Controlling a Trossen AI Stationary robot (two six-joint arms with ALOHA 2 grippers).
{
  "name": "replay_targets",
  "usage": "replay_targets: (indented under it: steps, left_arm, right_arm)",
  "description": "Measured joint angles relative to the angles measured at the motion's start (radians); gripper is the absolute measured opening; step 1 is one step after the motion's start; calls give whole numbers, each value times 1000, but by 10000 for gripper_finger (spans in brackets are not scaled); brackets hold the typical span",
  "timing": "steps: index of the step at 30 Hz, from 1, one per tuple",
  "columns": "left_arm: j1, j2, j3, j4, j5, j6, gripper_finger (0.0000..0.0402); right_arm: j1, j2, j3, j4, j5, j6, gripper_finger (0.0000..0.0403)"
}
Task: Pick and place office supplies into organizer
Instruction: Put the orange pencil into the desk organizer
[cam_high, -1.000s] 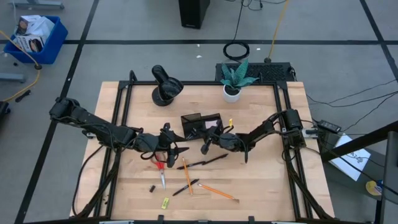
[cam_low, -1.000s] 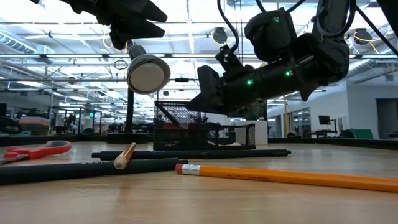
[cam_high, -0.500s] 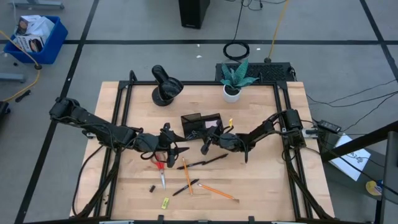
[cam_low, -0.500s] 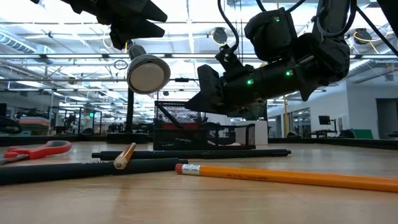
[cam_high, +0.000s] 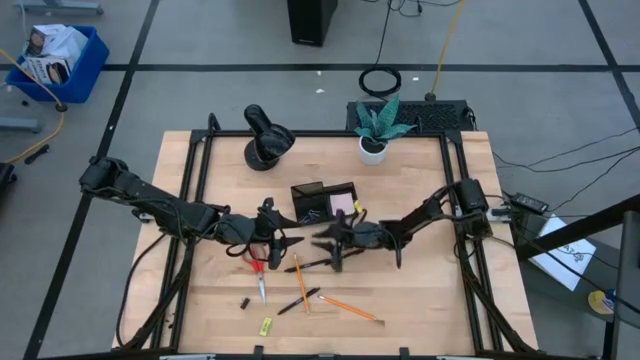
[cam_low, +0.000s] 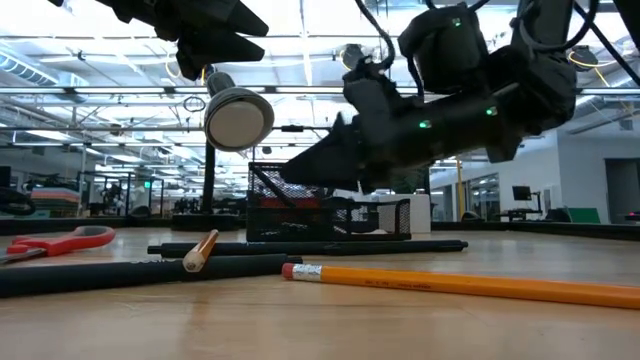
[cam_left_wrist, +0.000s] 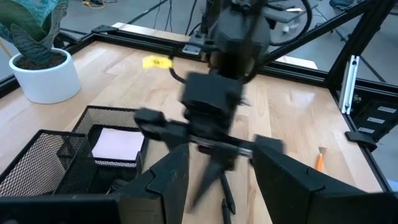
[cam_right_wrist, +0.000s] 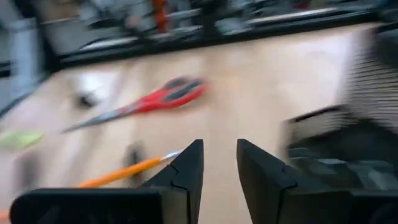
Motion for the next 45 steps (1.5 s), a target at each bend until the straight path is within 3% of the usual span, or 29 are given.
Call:
replay_targets:
  steps: [5,14,23,28,31,36,40,45]
  left_arm:
    - [0,0,0,-1,0,0,179]
    - [0,0,0,-1,0,-10,179]
    - [0,0,0,-1,1,-11,179]
    - [0,0,0,-2,2,-13,179]
    - [-2,0,0,-3,3,-24,179]
    - [-15,0,0,0,3,-27,179]
    - [-19,0,0,0,2,-34,179]
    - [-31,0,0,0,2,-39,180]
  right_arm:
    - [50,-2,0,18,-251,46,91]
    - [210,-94,-35,32,-221,154,67]
    - [474,-195,-68,1,96,170,36]
    - [636,-196,-63,-26,356,268,36]
    - [740,-184,4,-162,571,329,53]
    - [869,-132,230,-503,898,362,76]
    - [877,-47,360,-680,986,385,105]
    - [845,62,373,-720,962,466,146]
